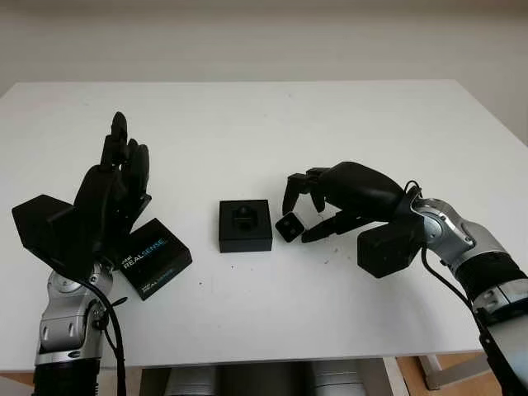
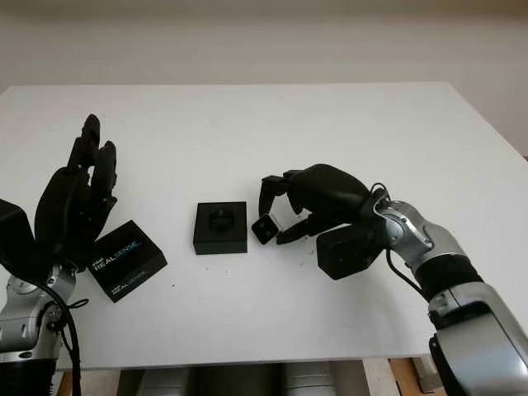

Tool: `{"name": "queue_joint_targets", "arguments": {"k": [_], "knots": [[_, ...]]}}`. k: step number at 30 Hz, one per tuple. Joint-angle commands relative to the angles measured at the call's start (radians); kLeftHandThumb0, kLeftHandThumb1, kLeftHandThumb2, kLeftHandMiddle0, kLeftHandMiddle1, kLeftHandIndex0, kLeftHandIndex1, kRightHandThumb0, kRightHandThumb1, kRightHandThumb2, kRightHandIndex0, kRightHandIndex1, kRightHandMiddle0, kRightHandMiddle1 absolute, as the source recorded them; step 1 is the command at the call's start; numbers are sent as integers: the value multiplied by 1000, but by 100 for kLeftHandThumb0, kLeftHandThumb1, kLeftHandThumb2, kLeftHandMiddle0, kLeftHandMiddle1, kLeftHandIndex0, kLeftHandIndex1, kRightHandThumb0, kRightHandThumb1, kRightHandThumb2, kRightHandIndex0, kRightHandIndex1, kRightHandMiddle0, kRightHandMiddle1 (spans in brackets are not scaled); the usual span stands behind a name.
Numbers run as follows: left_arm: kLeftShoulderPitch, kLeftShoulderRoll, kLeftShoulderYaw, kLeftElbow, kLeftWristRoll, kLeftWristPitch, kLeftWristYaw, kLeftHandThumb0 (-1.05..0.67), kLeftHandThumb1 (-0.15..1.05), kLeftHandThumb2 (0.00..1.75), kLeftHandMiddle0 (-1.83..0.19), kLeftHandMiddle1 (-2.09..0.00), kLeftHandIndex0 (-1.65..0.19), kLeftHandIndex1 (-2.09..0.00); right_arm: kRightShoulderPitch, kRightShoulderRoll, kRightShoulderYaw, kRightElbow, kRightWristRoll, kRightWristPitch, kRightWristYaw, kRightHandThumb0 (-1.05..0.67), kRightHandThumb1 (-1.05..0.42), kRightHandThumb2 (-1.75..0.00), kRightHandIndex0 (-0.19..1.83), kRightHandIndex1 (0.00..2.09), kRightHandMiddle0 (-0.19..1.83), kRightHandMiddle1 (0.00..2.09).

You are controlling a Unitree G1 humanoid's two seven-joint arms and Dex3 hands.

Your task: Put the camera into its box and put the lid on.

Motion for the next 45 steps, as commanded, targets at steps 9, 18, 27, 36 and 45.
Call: {"name": "queue_joint_targets", "arguments": {"k": [9,18,27,36,45], "knots": [[4,15,6,-12,-8,7,-10,-72,105,56,19,0,19,0,4,18,-56,-2,102,66,89,-39,-103,-5,37,174,35,154],[7,18,4,-18,-4,13,-10,-73,105,57,19,0,19,0,34,70,-151,-56,303,247,271,-41,-104,-6,32,180,31,166],[13,17,3,-25,-5,17,-5,-73,105,57,19,0,19,0,72,111,-194,-124,353,274,277,-45,-105,-7,29,183,31,168],[18,17,4,-19,-2,4,-7,-73,105,56,19,0,19,0,88,141,-208,-138,345,227,228,-45,-103,-5,-1,83,27,161],[13,12,2,-19,-1,8,4,-74,105,56,19,0,19,0,120,197,-227,-162,366,256,182,-45,-104,-6,12,28,29,157]]}}
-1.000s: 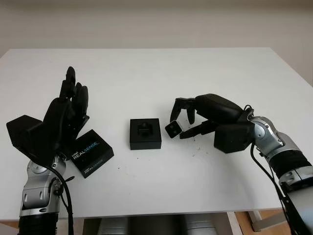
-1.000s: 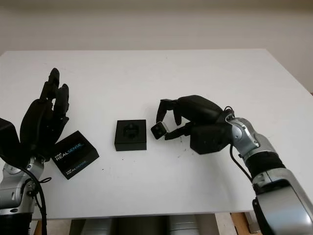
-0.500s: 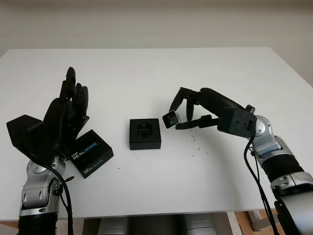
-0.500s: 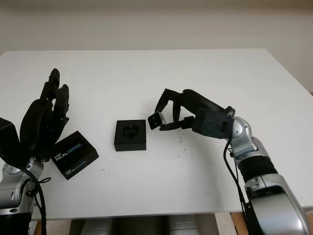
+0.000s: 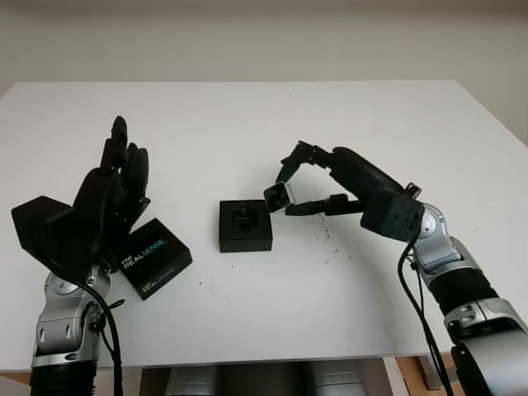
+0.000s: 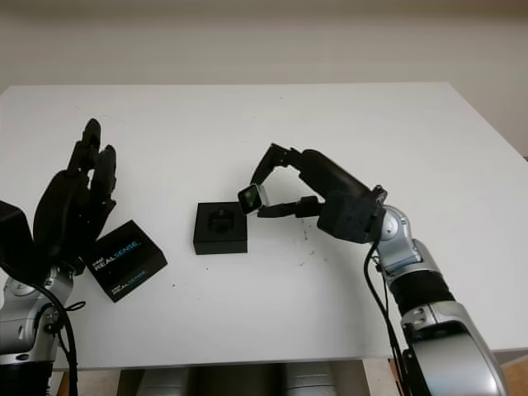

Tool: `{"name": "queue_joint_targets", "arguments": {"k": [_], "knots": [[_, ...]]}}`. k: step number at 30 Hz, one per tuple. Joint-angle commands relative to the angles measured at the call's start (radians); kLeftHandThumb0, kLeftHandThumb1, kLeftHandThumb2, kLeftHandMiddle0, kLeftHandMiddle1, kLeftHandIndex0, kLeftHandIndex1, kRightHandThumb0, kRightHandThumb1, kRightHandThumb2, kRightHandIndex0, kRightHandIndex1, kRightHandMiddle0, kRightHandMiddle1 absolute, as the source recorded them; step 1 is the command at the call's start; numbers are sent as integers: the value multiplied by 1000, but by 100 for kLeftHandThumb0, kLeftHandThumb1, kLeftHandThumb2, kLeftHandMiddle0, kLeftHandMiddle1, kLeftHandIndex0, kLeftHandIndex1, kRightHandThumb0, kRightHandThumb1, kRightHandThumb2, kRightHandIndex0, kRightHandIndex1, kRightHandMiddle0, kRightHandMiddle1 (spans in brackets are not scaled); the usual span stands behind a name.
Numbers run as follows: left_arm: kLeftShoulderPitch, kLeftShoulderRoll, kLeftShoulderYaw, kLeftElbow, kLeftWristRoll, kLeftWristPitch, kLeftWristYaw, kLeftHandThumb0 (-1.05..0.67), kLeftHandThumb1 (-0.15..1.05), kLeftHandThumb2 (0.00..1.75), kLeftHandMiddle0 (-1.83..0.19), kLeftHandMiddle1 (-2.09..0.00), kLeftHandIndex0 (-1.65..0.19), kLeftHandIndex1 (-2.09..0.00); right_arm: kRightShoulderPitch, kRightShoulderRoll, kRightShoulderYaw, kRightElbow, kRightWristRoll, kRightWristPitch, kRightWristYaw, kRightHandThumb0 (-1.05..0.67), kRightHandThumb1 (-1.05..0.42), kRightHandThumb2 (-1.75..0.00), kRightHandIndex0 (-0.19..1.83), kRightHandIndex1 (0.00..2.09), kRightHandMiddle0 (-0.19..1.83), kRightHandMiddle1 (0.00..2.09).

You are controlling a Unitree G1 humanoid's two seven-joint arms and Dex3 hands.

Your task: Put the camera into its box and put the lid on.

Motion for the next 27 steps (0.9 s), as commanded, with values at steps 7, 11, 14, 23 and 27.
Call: {"name": "queue_joint_targets", "arguments": {"k": [7,11,14,23,27], "knots": [[6,6,0,-20,-3,-8,-3,-73,105,57,19,0,19,0,45,66,-16,-50,2,49,-68,-45,-105,-5,9,13,28,156],[6,7,1,-12,-3,-24,-13,-71,105,58,19,0,19,0,56,93,-13,-48,0,57,-82,-46,-105,-6,8,10,28,156],[5,5,2,-9,-1,-26,-10,-71,105,58,19,0,19,0,62,114,-12,-48,2,73,-88,-47,-105,-6,9,10,28,156],[6,10,-4,-18,3,-11,-3,-72,105,58,19,0,19,0,84,180,-14,-37,36,119,-67,-53,-104,-6,11,9,34,161],[5,10,0,-14,0,-20,-8,-72,105,58,19,0,19,0,86,194,-19,-23,54,127,-46,-56,-104,-5,12,8,37,162]]}}
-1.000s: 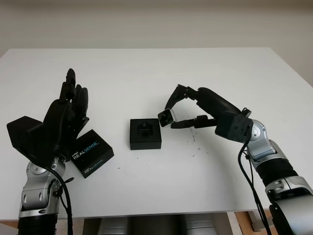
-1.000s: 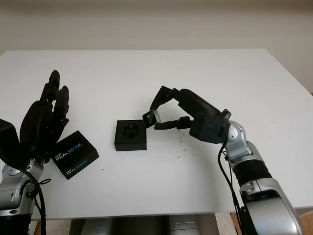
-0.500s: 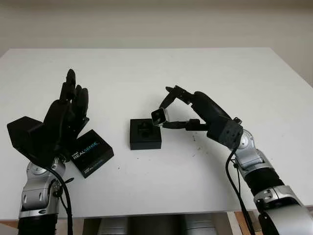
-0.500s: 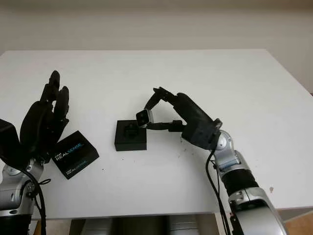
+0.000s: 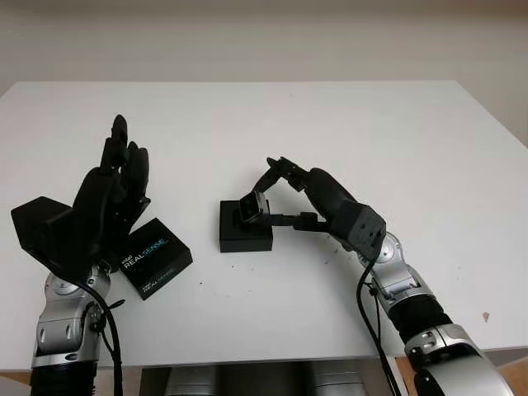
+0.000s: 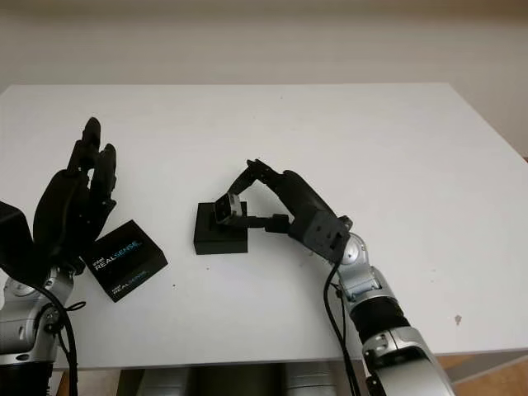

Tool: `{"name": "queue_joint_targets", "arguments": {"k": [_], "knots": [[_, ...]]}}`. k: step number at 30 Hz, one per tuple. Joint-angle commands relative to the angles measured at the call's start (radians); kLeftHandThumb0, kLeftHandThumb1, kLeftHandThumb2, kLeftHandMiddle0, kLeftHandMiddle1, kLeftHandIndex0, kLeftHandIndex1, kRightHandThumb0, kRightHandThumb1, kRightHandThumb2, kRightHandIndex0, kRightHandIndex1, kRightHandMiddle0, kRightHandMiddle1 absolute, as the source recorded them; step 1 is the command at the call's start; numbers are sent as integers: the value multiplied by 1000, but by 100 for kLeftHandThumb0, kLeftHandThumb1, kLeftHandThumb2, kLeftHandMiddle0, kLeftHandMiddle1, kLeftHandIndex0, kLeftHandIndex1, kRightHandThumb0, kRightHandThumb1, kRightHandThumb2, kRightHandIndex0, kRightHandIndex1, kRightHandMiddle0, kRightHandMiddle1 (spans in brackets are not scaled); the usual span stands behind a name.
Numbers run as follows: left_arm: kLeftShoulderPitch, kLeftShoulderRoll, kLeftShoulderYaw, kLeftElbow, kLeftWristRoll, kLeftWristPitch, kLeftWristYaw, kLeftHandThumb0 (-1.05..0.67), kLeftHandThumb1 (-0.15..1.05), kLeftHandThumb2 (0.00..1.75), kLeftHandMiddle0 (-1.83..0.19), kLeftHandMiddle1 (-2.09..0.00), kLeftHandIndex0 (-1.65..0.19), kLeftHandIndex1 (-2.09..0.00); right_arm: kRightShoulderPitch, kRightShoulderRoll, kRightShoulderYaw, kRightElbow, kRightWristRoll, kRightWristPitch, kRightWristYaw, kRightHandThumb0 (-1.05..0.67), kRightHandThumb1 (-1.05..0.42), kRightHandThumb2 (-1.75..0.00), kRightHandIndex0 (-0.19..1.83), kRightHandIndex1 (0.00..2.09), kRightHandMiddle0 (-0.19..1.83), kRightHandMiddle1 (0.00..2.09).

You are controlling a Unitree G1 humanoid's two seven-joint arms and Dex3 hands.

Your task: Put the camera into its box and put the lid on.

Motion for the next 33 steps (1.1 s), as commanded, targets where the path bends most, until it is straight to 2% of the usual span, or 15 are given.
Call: {"name": "queue_joint_targets", "arguments": {"k": [1,21,27,28,30,31,33], "knots": [[4,8,3,-11,0,-12,-3,-71,105,58,19,0,19,0,3,10,-10,4,11,10,5,-57,-105,-6,12,8,37,162],[7,10,4,-12,0,-7,-2,-72,105,58,19,0,19,0,21,64,-23,3,35,79,9,-56,-104,-6,14,7,36,160],[8,17,3,-13,-3,-5,-14,-73,105,57,19,0,19,0,32,40,8,-20,-55,38,-62,-54,-104,-6,15,7,31,158],[9,18,3,-12,-2,-8,-15,-73,105,58,19,0,19,0,36,30,15,-34,-79,33,-77,-53,-103,-5,14,6,28,155],[11,15,6,-16,-3,-6,-11,-72,105,58,19,0,19,0,41,8,30,-64,-125,30,-100,-58,-100,-5,11,5,18,130],[12,14,7,-17,-4,-4,-11,-72,105,57,19,0,19,0,43,-3,38,-79,-150,25,-114,-62,-98,-5,7,4,13,109],[12,13,8,-16,-6,-5,-13,-72,105,57,19,0,19,0,45,-22,51,-106,-195,18,-142,-65,-95,-5,3,4,13,86]]}}
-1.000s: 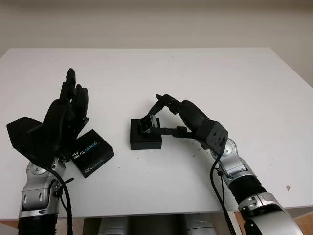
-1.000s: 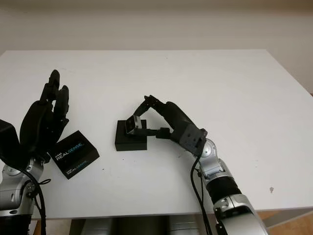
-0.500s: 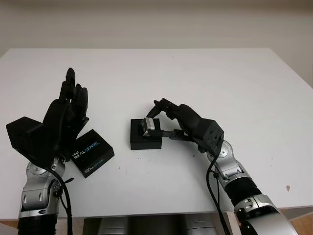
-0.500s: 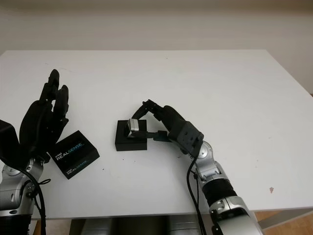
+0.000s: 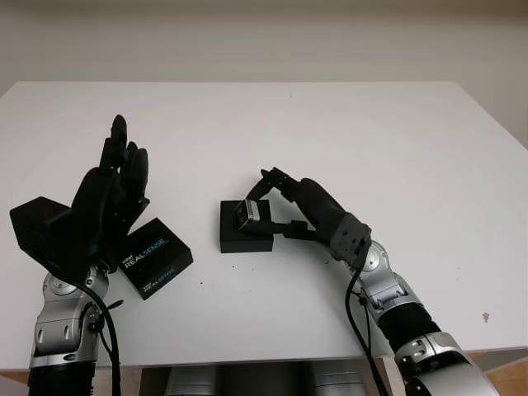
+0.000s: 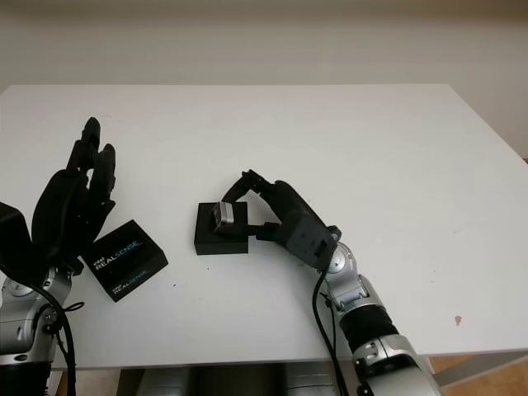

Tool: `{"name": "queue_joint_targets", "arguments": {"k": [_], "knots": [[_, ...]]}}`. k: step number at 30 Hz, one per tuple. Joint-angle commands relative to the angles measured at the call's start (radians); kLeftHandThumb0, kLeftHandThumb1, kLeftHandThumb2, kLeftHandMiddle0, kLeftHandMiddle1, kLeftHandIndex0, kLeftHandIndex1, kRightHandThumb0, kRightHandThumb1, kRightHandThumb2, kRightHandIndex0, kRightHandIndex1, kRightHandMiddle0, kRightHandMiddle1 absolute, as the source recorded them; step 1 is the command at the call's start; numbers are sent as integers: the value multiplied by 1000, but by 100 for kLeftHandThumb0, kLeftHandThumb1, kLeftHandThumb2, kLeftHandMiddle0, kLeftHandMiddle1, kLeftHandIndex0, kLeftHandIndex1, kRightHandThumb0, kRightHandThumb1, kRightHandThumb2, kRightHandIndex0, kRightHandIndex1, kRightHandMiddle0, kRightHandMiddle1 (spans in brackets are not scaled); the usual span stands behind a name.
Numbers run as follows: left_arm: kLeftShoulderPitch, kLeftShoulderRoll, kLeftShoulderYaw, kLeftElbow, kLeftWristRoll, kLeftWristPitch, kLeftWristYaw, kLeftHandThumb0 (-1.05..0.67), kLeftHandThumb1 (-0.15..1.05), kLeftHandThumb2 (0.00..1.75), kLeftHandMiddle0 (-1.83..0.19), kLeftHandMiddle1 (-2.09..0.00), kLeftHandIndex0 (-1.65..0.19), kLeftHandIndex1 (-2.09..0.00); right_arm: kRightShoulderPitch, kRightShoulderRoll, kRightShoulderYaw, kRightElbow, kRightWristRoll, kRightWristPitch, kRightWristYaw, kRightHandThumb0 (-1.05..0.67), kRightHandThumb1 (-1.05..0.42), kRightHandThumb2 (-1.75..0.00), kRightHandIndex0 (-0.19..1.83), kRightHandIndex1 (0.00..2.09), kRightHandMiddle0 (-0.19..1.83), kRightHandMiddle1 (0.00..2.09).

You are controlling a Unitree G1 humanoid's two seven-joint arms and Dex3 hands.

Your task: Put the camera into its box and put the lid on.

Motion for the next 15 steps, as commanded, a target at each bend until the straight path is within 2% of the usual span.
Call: {"name": "queue_joint_targets", "arguments": {"k": [1,5,15], "knots": [[6,5,6,-15,-7,-5,-3,-72,105,58,19,0,19,0,3,-23,11,-47,-31,-13,-23,-65,-94,-5,1,3,12,78],[5,5,6,-14,-10,-6,-5,-71,105,57,19,0,19,0,4,-47,21,-90,-80,-30,-67,-67,-94,-6,-2,4,15,66],[8,17,6,-17,-9,0,-14,-71,105,58,19,0,19,0,-10,-132,42,-191,-224,-59,-157,-70,-95,-5,-4,4,15,61]]}}
